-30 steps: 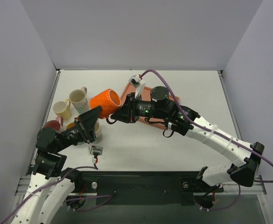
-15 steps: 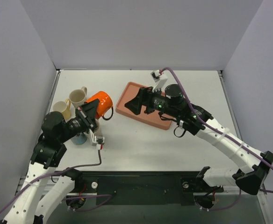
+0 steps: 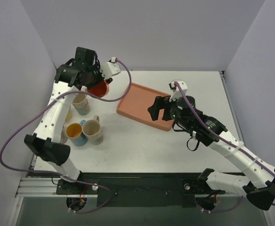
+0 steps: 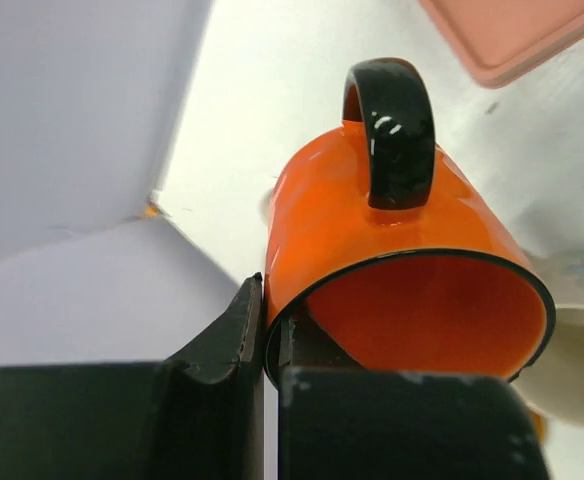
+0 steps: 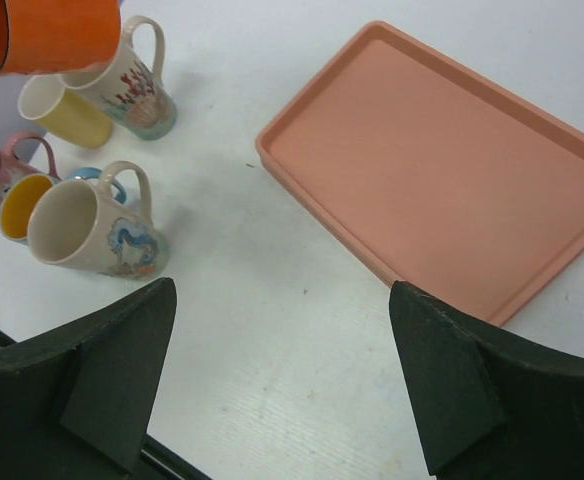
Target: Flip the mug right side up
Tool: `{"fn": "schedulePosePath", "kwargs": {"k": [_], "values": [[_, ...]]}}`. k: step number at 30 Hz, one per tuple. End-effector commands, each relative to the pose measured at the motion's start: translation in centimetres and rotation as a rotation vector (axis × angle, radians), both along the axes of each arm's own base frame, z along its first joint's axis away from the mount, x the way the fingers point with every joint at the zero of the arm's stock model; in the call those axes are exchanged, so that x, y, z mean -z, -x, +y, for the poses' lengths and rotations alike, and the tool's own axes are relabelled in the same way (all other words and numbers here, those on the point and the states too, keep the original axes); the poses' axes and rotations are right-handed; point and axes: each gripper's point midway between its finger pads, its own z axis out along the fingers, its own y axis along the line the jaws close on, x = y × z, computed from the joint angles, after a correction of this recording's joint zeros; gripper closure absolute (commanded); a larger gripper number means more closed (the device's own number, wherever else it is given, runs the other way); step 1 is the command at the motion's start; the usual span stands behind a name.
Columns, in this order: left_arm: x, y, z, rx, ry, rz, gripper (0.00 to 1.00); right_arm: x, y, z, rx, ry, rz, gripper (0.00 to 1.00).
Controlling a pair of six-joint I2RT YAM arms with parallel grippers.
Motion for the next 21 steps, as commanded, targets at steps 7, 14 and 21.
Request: {"fn": "schedulePosePath", "kwargs": {"k": [7,14,21], "values": [[9.5,-1.2,1.6,-0.502,0.305,0.502,1.00,1.5,0.2,-2.7,0.066,0.061,-0.005,0.18],[16.3,-3.1,2.4,-0.618,0.315,0.673,1.00,3.2,0.3,-3.2,0.079,0.082,0.020,0.18],[21.3,-3.8,3.6,-0.655,0.248,0.693,1.00,3.8,0.4,-3.4,0.080,0.092,0.029,0.18]]}}
